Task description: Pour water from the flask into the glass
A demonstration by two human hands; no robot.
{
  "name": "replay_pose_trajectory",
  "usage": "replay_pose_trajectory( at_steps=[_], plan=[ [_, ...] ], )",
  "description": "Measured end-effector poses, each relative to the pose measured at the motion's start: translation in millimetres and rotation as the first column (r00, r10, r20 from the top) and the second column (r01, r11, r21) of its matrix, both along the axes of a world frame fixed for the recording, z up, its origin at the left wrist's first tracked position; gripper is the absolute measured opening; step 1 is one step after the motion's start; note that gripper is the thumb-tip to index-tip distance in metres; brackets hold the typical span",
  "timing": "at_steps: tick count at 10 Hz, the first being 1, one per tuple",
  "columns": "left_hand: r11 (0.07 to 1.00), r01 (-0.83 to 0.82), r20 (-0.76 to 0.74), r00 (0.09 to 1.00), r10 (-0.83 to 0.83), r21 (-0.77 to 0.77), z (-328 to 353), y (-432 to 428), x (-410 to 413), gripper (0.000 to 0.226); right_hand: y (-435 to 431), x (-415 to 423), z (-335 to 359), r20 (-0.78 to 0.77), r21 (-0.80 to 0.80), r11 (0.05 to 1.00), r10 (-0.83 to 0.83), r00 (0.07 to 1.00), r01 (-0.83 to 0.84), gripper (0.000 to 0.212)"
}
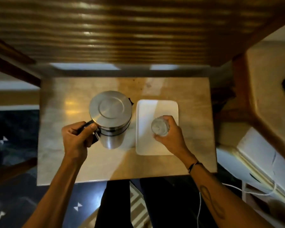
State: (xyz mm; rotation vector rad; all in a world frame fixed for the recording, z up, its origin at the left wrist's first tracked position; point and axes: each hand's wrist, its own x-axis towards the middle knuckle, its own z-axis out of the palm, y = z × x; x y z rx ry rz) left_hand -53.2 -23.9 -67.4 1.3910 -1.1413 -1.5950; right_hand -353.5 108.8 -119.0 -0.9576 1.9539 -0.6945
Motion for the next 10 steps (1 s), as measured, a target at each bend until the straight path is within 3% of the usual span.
replay_pose_trajectory(
  at_steps=[1,2,4,5,6,7,8,9,10],
  plan=[
    [0.996,-0.071,-0.040,0.996,0.074,0.057,-17.2,7.6,-1.2,0.030,7.6,0.7,-29.0,-0.022,-0.001,1.000,0.020,1.000,-0.020,0.075],
    [0.932,-0.290,-0.105,0.942,0.317,0.216,-28.8,13.6,-1.3,0.048,13.8,3.2,-49.8,-0.057,-0.014,1.000,0.023,0.998,-0.024,0.077],
    [0.910,-0.329,-0.033,0.937,0.348,0.251,-36.7,22.5,-4.8,0.078,16.1,7.9,-59.2,-0.091,-0.074,0.997,0.024,0.996,-0.031,0.080],
    [0.908,-0.324,0.028,0.944,0.329,0.267,-36.9,22.8,-4.8,0.085,9.9,6.8,-53.9,-0.097,-0.048,0.999,-0.003,0.995,-0.001,0.080],
    [0.881,-0.395,-0.004,0.912,0.410,0.262,-11.7,25.8,6.4,0.083,8.4,12.7,-21.9,-0.087,-0.058,0.998,0.021,0.996,-0.026,0.083],
    [0.902,-0.378,0.077,0.926,0.370,0.210,-4.6,39.4,28.4,0.067,20.7,26.5,6.6,-0.128,0.007,0.999,0.040,0.991,-0.040,0.093],
    [0.963,-0.239,0.215,0.954,0.208,0.127,-24.8,30.4,25.3,0.053,18.5,19.2,14.3,-0.187,-0.003,1.000,0.019,0.982,-0.020,0.086],
    [1.000,0.007,0.449,0.893,0.001,-0.016,-35.6,28.5,19.5,0.039,5.0,13.0,25.8,-0.261,-0.017,0.997,0.065,0.963,-0.072,0.074],
    [0.966,0.156,0.680,0.733,0.025,-0.205,6.1,43.3,32.8,0.045,-2.4,21.1,87.9,-0.372,0.019,0.976,0.208,0.905,-0.217,0.063]
  ],
)
